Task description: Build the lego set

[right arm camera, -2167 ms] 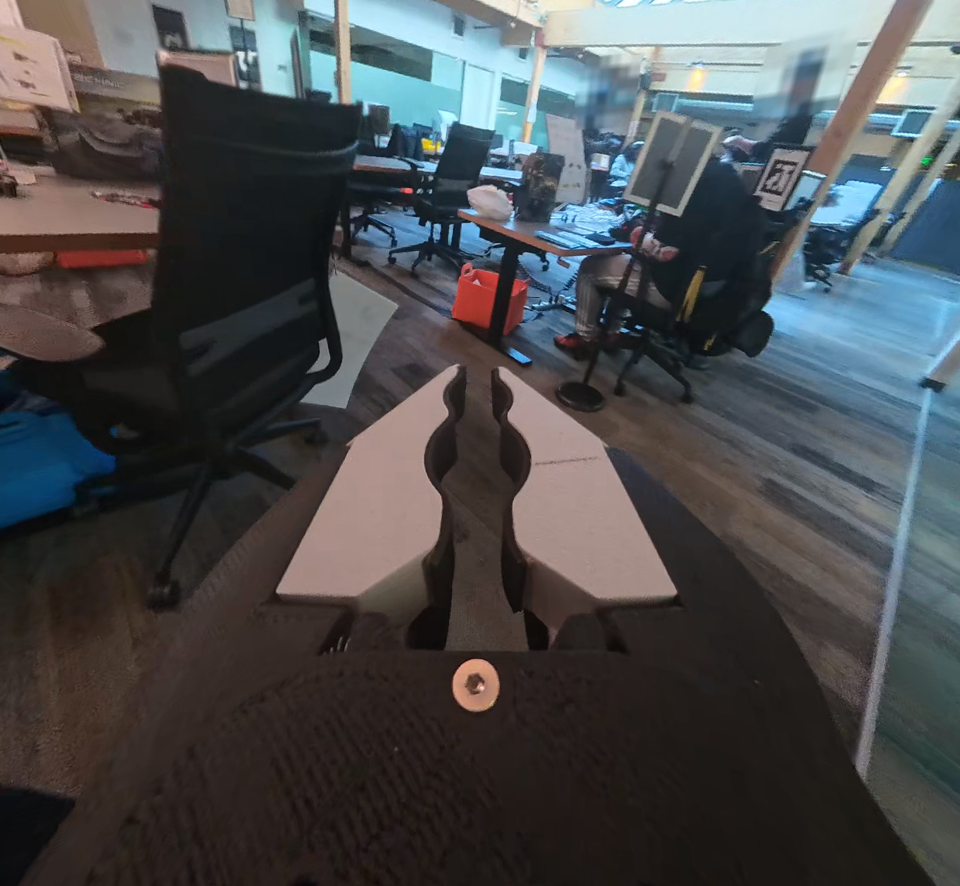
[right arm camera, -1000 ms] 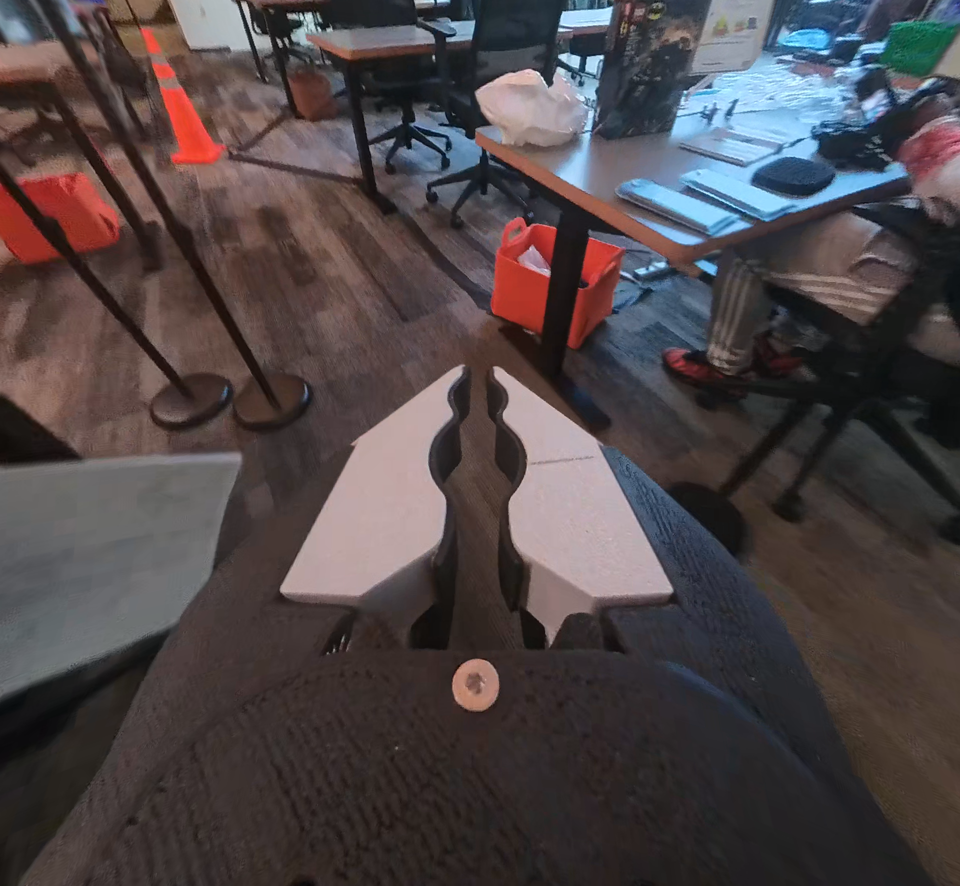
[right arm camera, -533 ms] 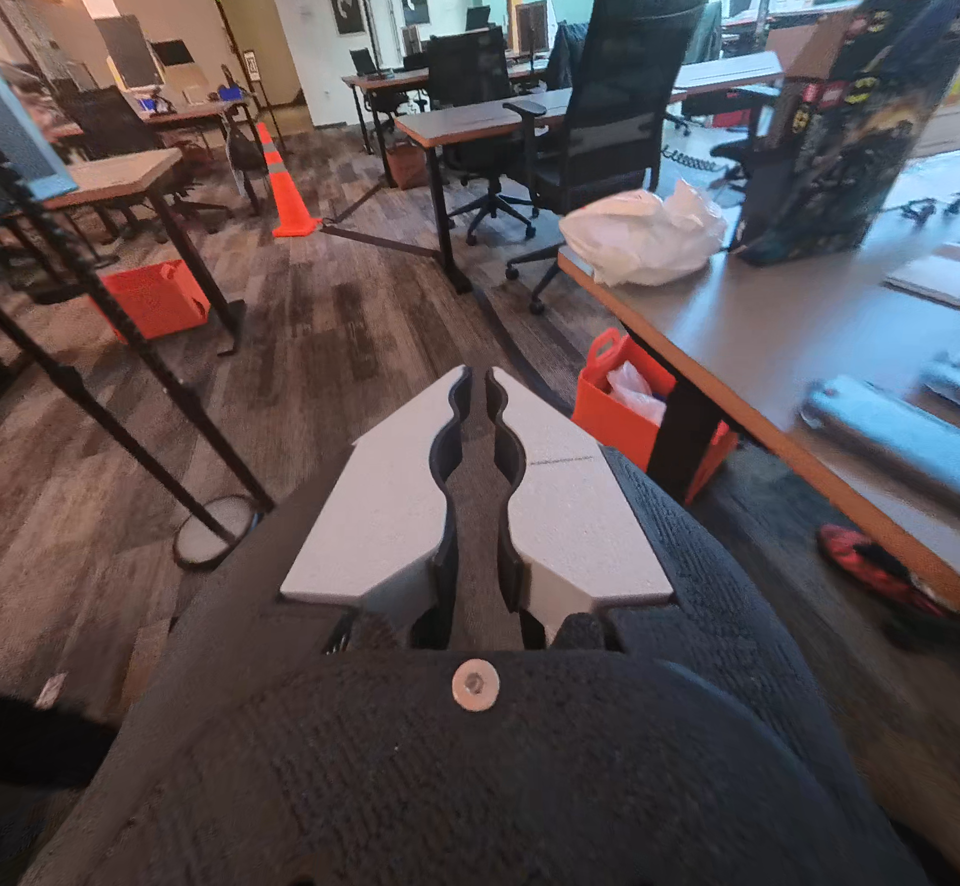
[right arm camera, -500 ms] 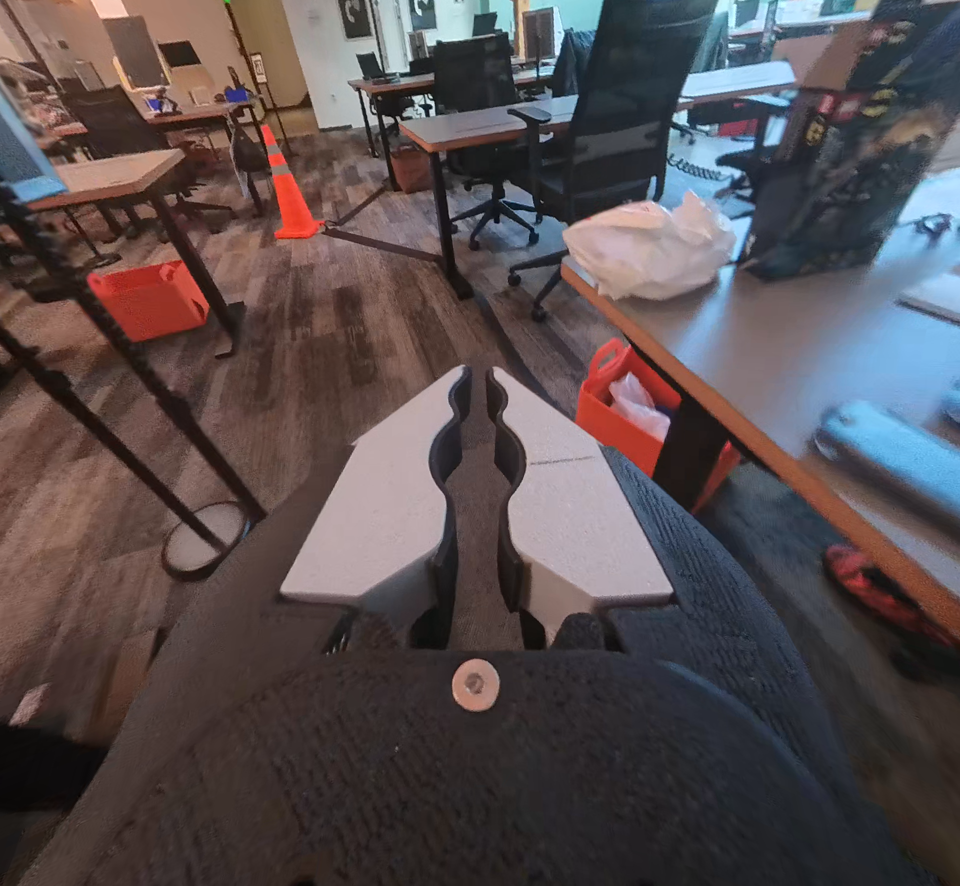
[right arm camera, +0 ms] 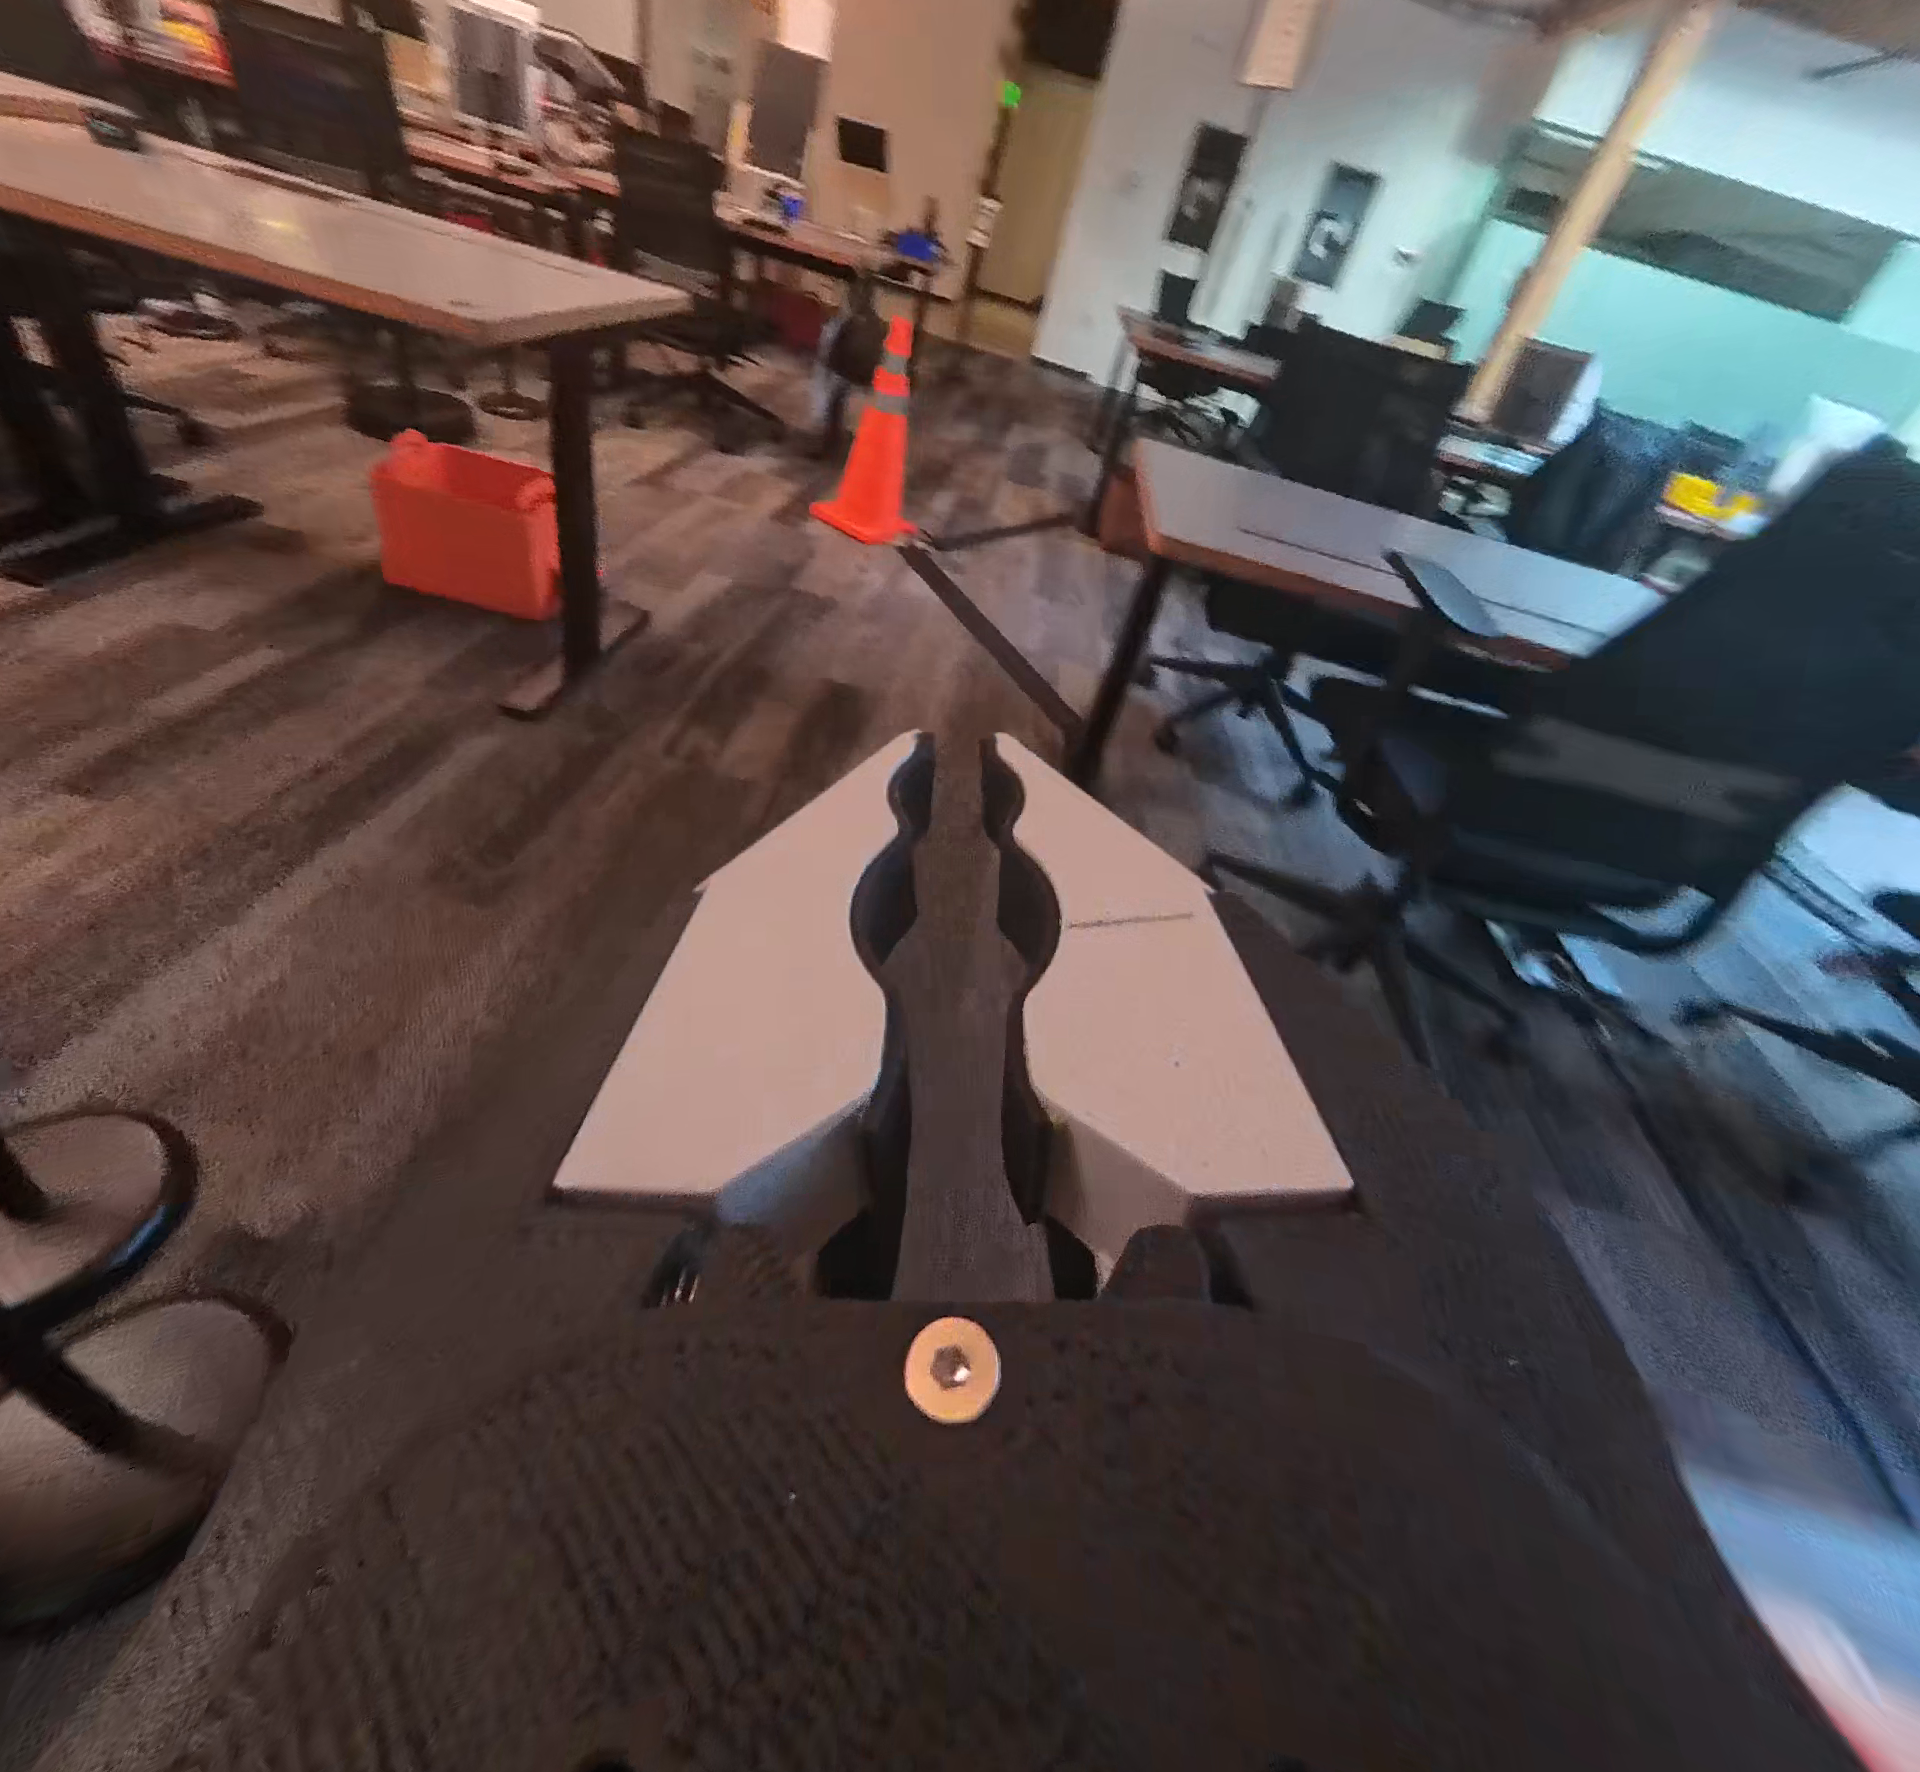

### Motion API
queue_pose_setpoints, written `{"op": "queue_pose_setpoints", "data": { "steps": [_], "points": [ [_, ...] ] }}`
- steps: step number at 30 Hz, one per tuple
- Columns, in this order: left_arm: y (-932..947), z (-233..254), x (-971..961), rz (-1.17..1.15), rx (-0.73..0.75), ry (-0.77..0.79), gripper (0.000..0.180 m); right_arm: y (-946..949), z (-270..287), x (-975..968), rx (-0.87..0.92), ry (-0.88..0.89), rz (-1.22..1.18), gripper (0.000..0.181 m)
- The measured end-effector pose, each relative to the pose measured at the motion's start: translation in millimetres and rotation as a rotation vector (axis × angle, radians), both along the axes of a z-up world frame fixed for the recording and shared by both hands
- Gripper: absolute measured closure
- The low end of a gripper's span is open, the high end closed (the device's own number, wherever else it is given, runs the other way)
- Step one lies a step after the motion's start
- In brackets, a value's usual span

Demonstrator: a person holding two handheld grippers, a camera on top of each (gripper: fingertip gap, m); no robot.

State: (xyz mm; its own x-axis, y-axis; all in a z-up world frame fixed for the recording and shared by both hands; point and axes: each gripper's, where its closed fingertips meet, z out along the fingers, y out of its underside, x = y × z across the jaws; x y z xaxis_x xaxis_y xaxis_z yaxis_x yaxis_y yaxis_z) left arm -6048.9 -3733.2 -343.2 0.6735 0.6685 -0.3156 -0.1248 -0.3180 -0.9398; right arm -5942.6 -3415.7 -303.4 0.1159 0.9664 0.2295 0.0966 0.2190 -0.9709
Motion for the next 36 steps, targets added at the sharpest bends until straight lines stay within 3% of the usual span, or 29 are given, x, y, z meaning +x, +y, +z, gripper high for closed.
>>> {"op": "queue_pose_setpoints", "data": {
  "steps": [5, 11, 13, 17, 22, 29, 36],
  "points": [
    [18.7, -25.7, -109.3, 0.196, 0.129, -0.103, 0.168, 2.3, 10.0, -195.1, -0.083, 0.075, 0.224, 0.166],
    [78.7, -84.0, -280.6, 0.224, 0.070, -0.181, 0.166, -2.7, -20.5, -377.1, -0.033, 0.044, 0.423, 0.158],
    [104.5, -68.1, -354.3, 0.211, 0.086, -0.199, 0.163, 24.8, -18.3, -425.5, -0.071, 0.013, 0.347, 0.159],
    [169.4, -13.3, -500.9, 0.144, 0.154, -0.095, 0.163, 72.5, 22.1, -516.9, -0.034, 0.128, 0.338, 0.161],
    [252.5, 22.4, -671.4, 0.080, 0.226, -0.011, 0.164, 165.0, 23.4, -642.9, -0.098, 0.146, 0.183, 0.161],
    [326.8, 28.0, -899.0, 0.137, 0.313, 0.045, 0.160, 274.6, -4.5, -861.0, -0.043, 0.126, 0.143, 0.161],
    [363.3, 10.3, -1088.4, 0.210, 0.257, -0.036, 0.154, 321.7, 32.8, -1122.3, -0.217, 0.141, 0.320, 0.149]
  ]
}}
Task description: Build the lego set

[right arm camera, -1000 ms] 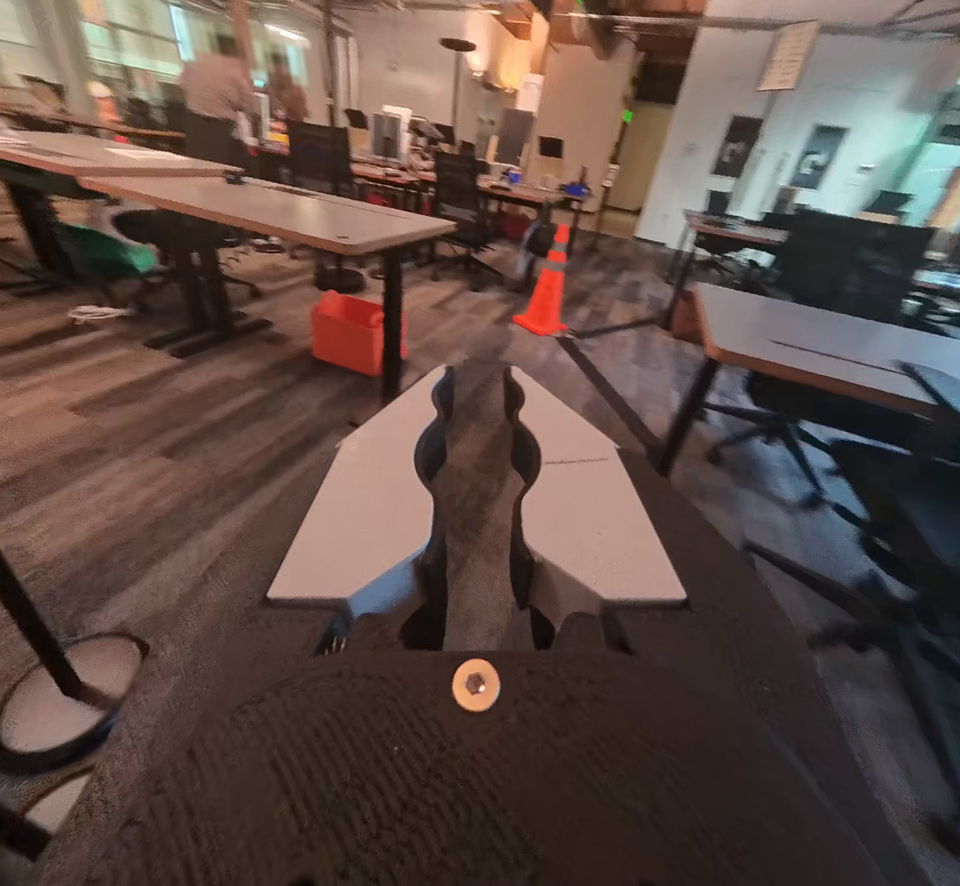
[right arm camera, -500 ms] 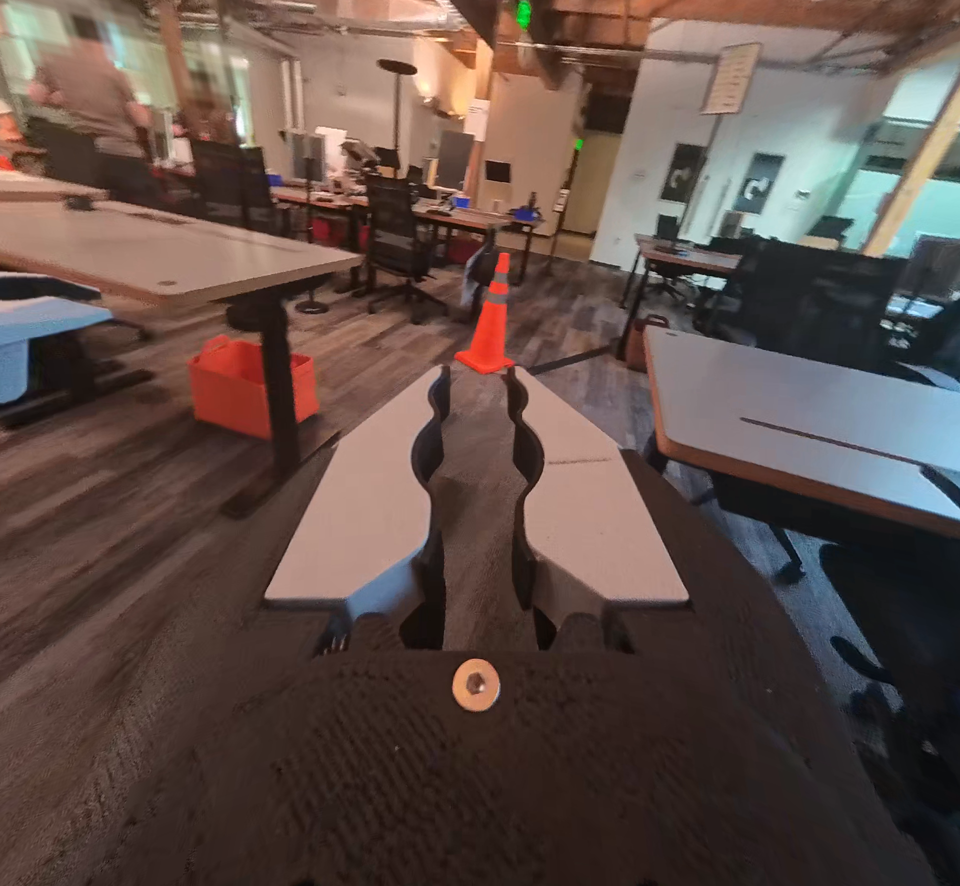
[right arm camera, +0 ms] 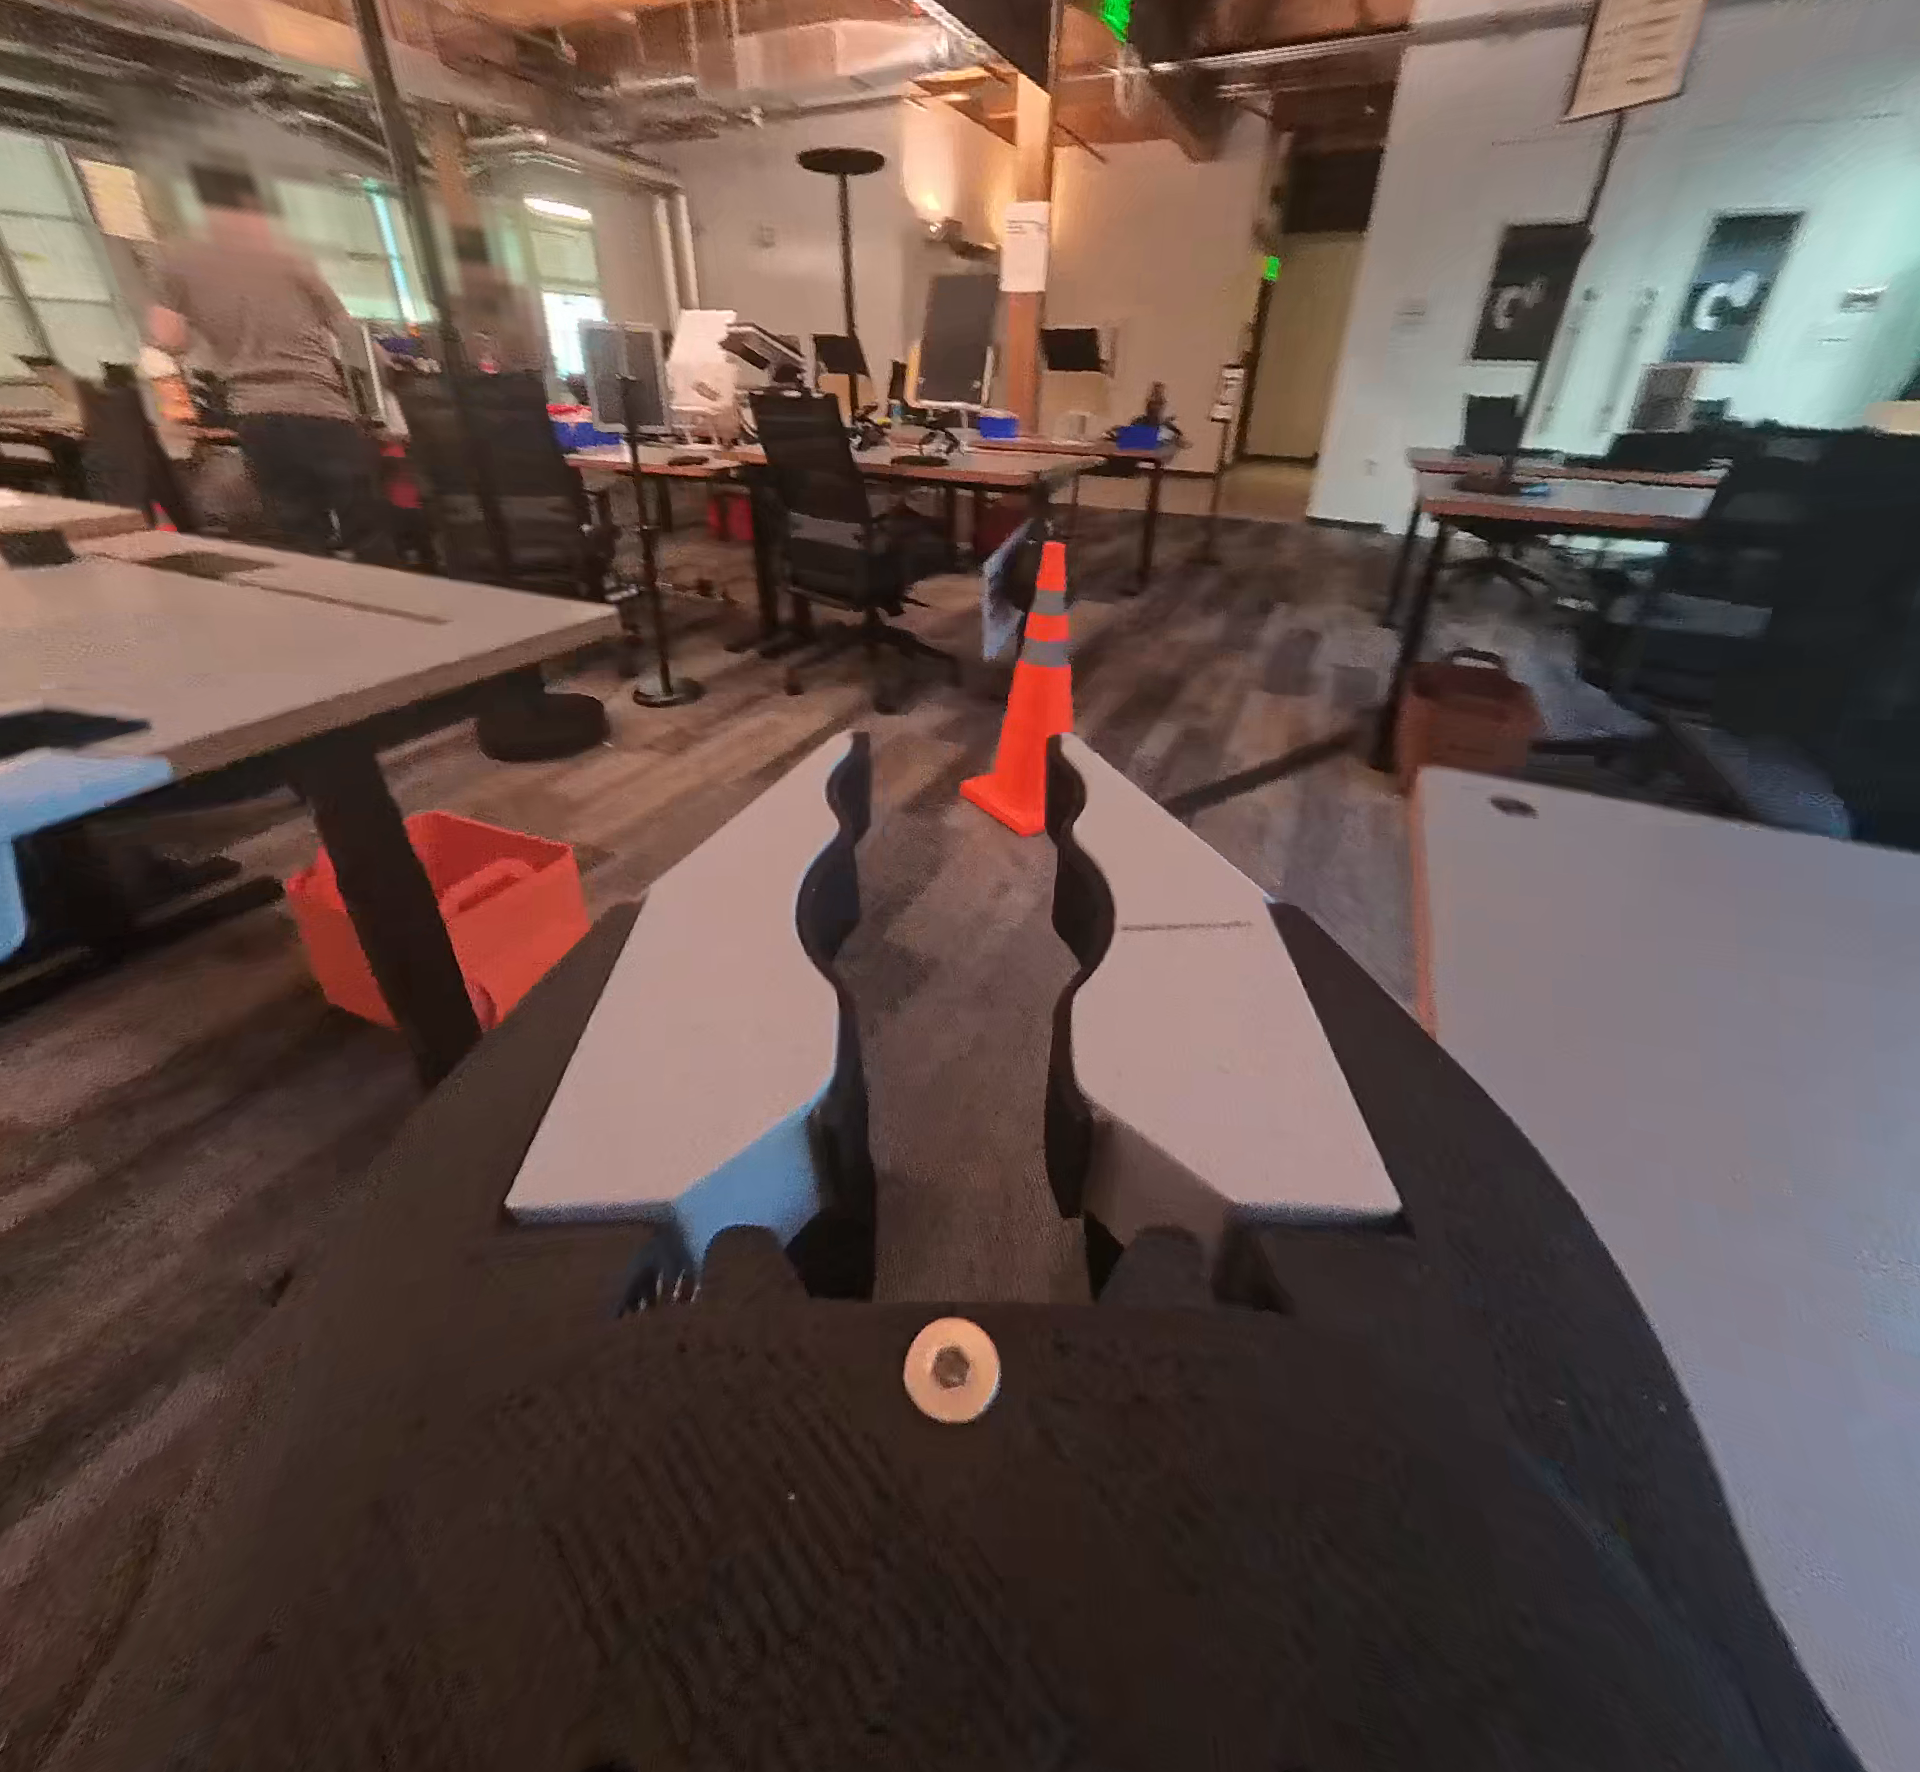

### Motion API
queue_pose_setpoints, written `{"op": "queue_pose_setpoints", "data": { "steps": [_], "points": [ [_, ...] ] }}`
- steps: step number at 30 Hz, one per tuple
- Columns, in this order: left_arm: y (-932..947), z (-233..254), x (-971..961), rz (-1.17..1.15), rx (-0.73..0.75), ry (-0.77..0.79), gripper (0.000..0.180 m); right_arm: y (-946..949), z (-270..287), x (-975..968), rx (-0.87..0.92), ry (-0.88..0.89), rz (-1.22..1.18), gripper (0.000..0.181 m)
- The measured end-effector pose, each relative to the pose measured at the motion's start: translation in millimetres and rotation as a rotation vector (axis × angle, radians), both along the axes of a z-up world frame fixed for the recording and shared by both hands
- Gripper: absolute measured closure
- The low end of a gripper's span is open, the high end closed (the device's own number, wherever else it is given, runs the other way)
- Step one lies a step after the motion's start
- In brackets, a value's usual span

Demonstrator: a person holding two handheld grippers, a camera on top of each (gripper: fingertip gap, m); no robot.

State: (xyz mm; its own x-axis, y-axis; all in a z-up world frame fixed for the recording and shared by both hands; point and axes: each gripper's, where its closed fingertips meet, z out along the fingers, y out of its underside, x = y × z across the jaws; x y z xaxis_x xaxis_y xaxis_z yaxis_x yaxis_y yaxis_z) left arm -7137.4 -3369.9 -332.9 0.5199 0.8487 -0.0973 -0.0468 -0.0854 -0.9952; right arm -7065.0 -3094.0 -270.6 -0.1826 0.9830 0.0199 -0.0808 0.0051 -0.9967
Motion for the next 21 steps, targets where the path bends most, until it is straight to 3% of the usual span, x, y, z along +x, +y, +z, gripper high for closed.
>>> {"op": "queue_pose_setpoints", "data": {
  "steps": [5, 11, 14, 21],
  "points": [
    [-37.8, -22.9, -118.6, 0.184, -0.002, -0.035, 0.154, 6.6, 27.9, -177.5, -0.026, 0.080, 0.119, 0.149],
    [-66.7, -61.8, -285.6, 0.302, -0.064, -0.072, 0.154, 34.6, 21.8, -370.5, -0.079, 0.106, 0.085, 0.149],
    [-56.7, -32.5, -385.2, 0.344, -0.088, 0.010, 0.157, 59.2, 15.0, -456.6, -0.097, 0.006, 0.037, 0.149],
    [83.7, 32.9, -629.3, 0.041, -0.022, 0.160, 0.154, 139.6, 29.3, -609.5, -0.032, 0.024, -0.073, 0.148]
  ]
}}
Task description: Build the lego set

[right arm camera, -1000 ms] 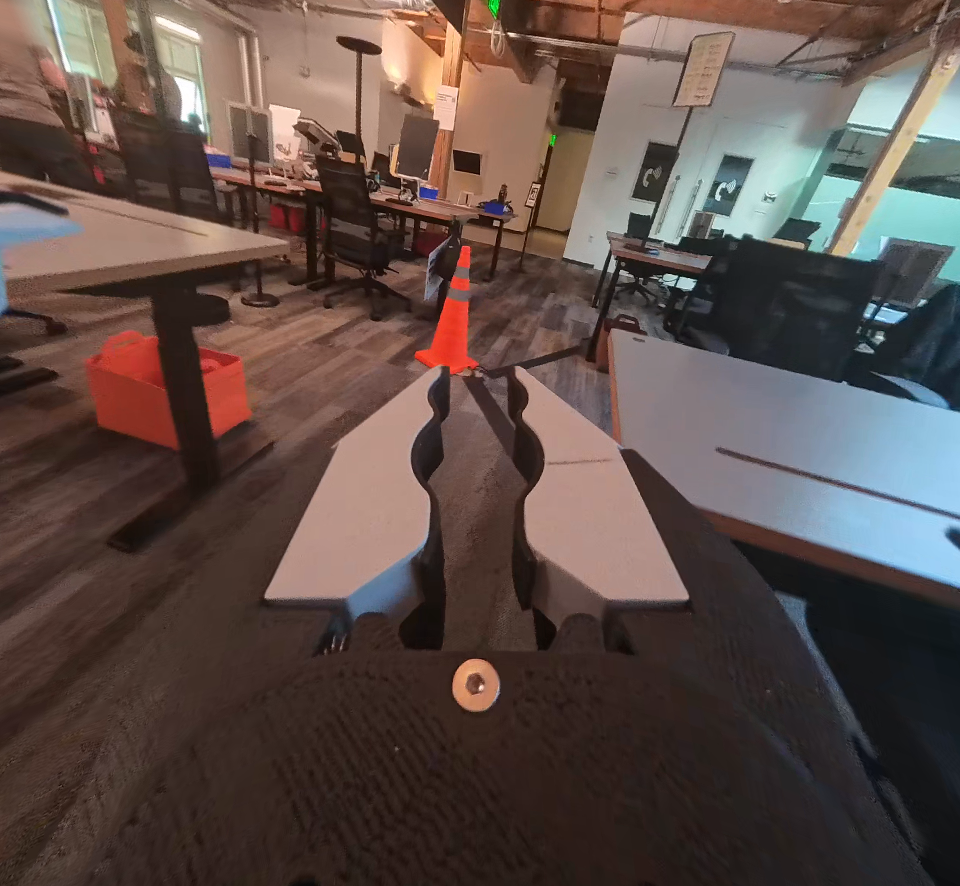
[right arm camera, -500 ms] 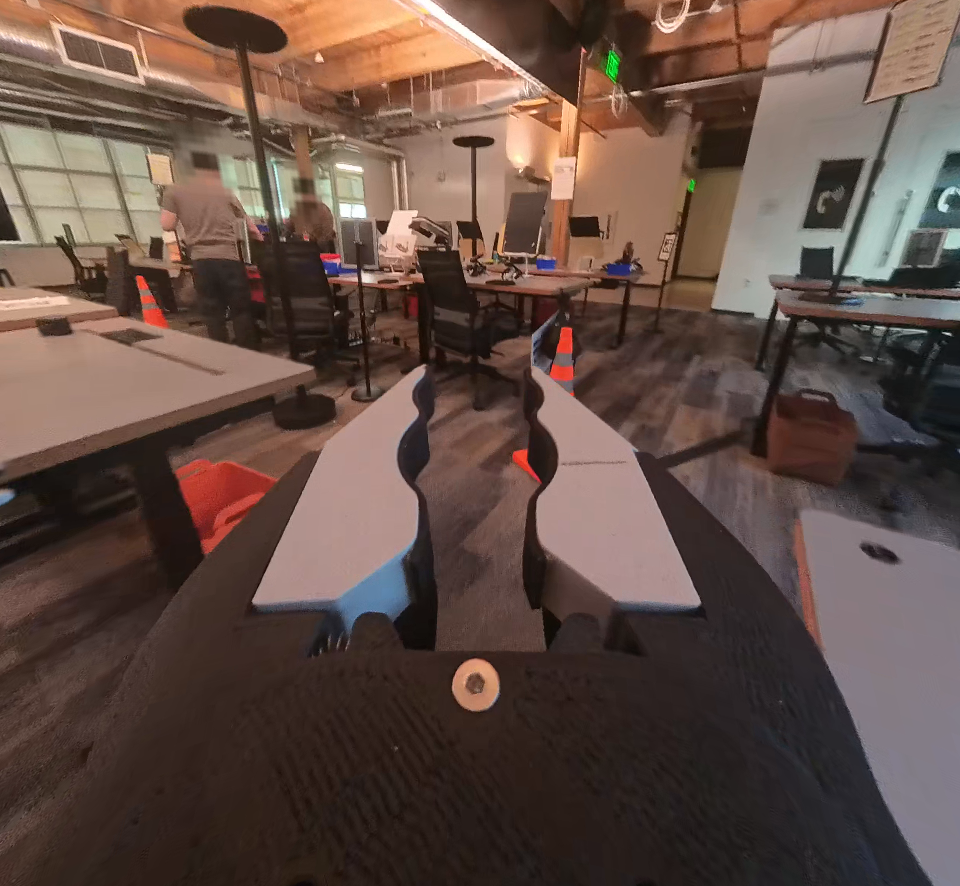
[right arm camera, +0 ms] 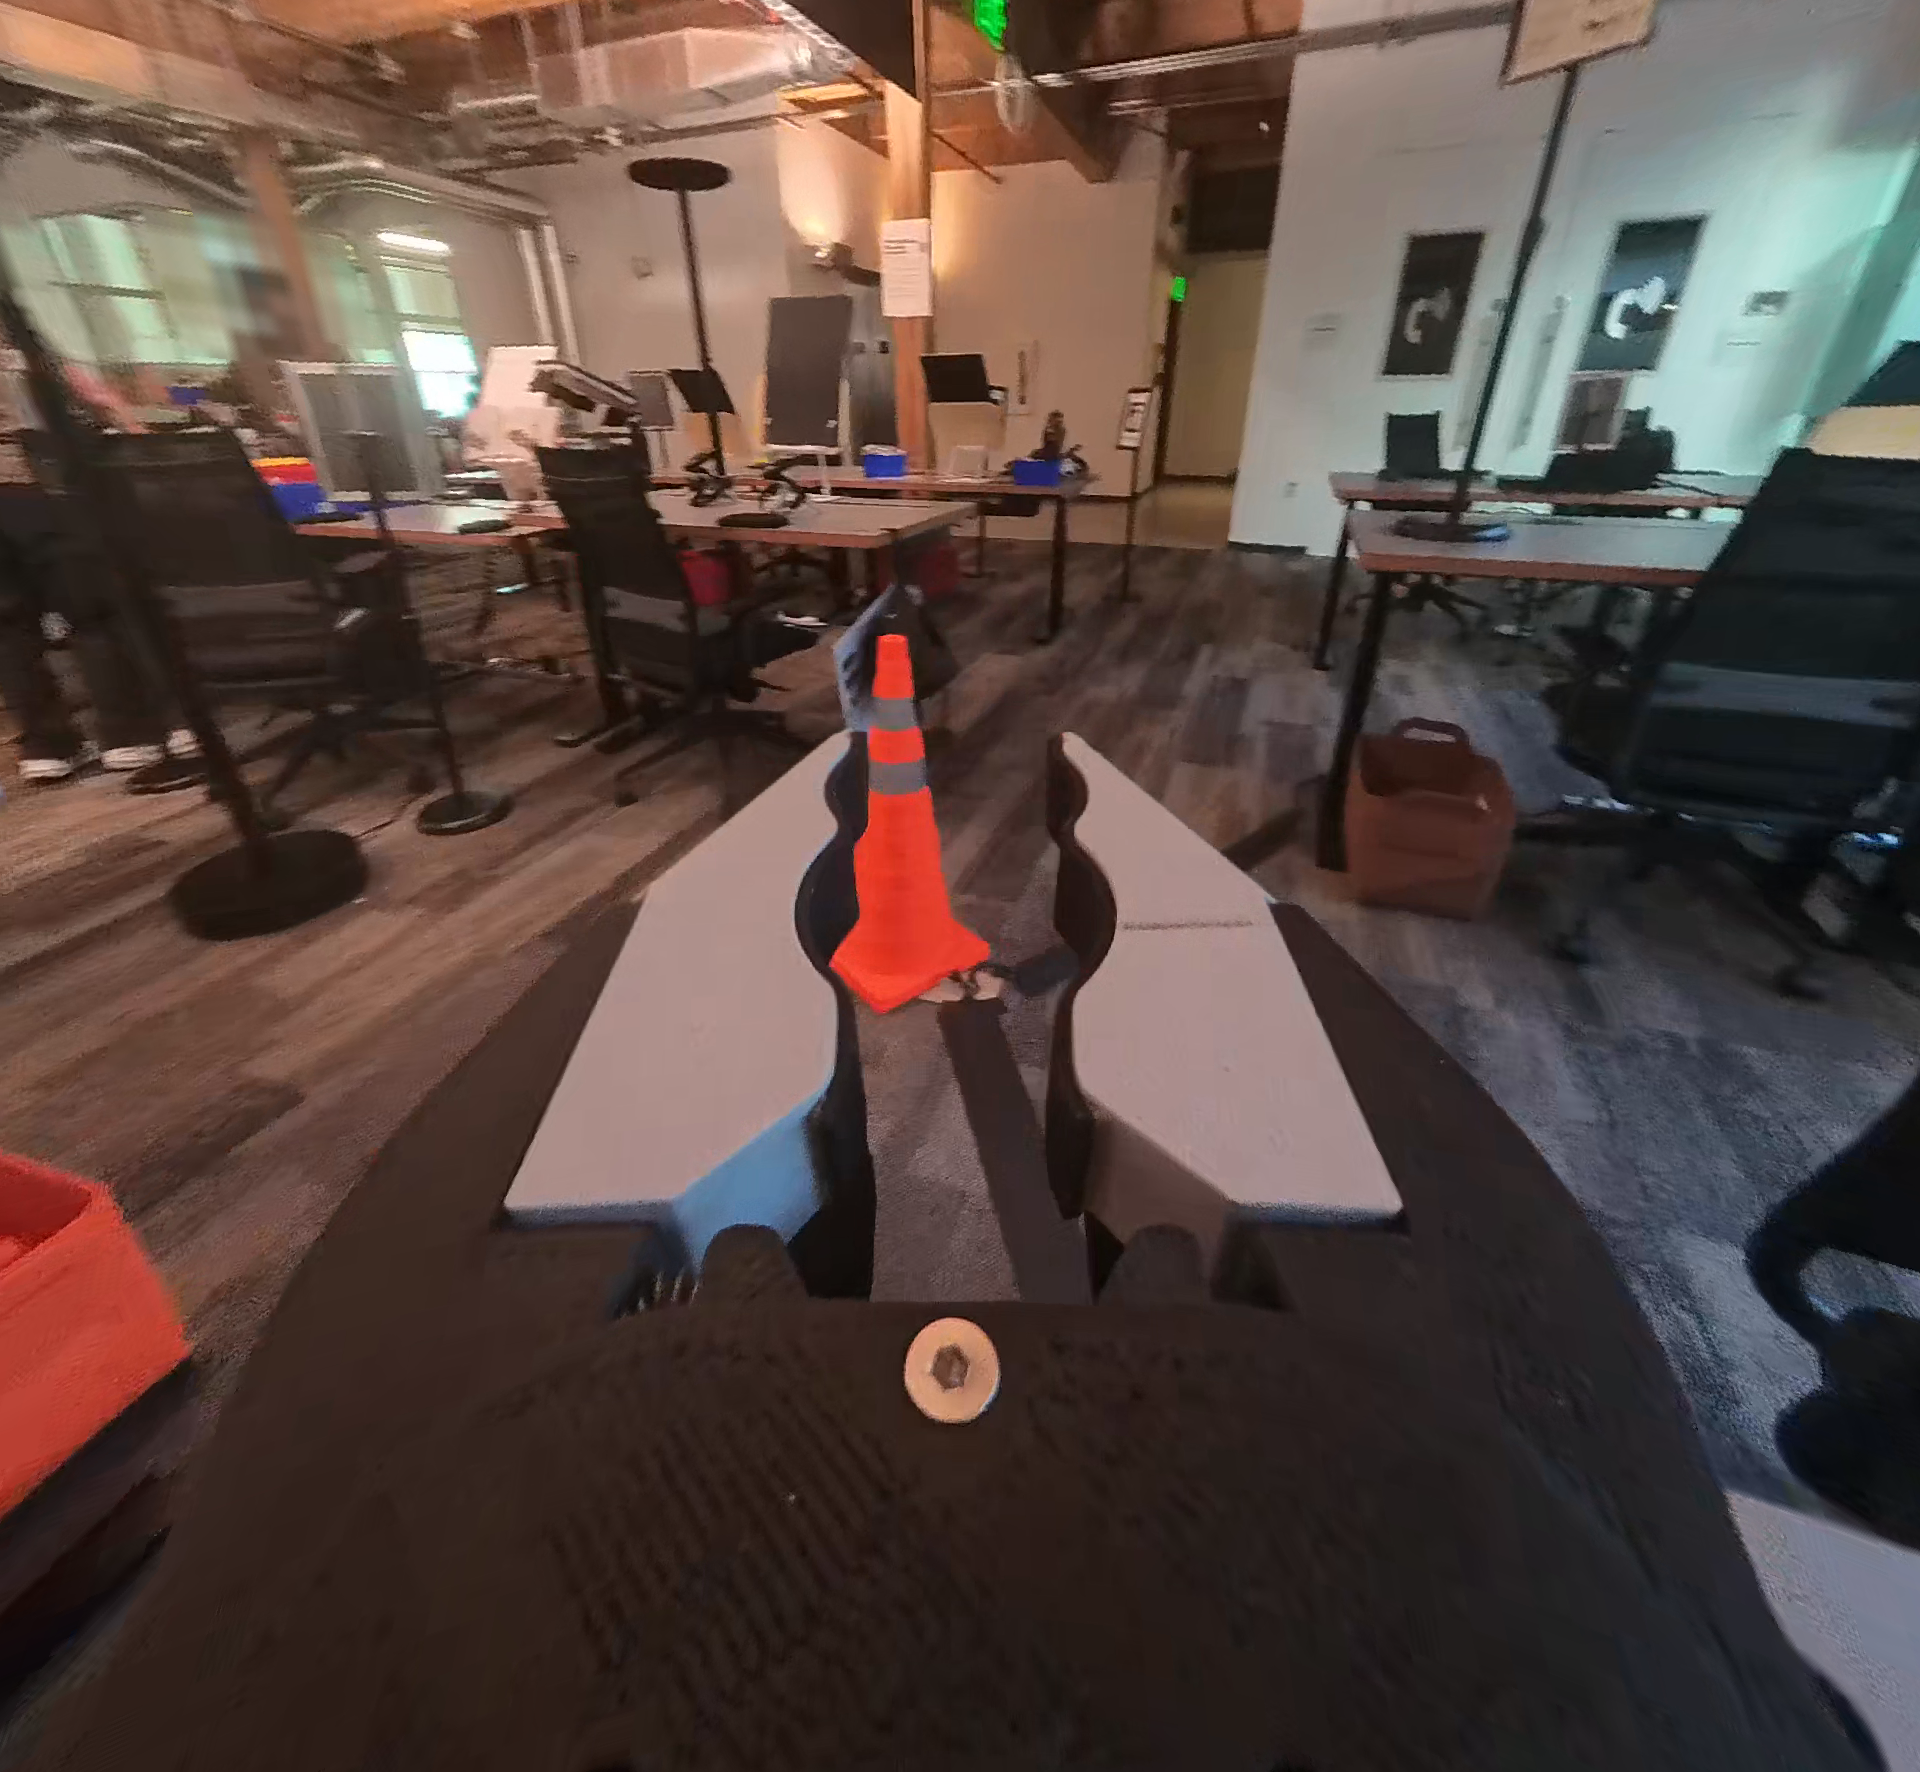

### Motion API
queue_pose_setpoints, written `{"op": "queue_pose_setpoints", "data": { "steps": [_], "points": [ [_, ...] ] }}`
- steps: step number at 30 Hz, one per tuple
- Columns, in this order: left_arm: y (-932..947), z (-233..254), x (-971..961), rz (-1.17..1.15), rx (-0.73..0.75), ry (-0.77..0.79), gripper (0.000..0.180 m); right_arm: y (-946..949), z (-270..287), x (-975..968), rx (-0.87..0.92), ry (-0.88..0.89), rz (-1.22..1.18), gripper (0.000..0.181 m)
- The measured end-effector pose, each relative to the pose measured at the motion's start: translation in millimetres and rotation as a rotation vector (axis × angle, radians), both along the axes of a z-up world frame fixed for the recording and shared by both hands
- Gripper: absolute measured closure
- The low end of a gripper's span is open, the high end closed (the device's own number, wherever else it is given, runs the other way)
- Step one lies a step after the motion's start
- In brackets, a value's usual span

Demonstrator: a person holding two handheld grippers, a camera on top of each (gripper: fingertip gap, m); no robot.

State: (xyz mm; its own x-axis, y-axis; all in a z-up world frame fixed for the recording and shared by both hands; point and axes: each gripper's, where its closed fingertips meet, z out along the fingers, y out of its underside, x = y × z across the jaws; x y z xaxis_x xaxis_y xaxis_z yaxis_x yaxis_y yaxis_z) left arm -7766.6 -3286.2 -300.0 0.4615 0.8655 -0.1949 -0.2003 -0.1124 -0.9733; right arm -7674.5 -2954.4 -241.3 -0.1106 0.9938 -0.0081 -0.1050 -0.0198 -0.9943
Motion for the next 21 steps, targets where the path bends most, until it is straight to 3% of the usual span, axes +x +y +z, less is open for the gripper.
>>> {"op": "queue_pose_setpoints", "data": {
  "steps": [7, 13, 21],
  "points": [
    [133.0, 4.1, -213.8, -0.149, 0.150, -0.001, 0.145, 108.2, -26.0, -164.5, 0.048, -0.012, -0.144, 0.149],
    [197.6, 2.8, -383.7, -0.151, 0.156, -0.081, 0.140, 186.5, -13.5, -345.0, -0.083, -0.009, -0.113, 0.142],
    [200.8, 3.3, -584.8, 0.011, 0.125, -0.044, 0.140, 228.6, 7.6, -595.0, -0.047, 0.017, 0.016, 0.138]
  ]
}}
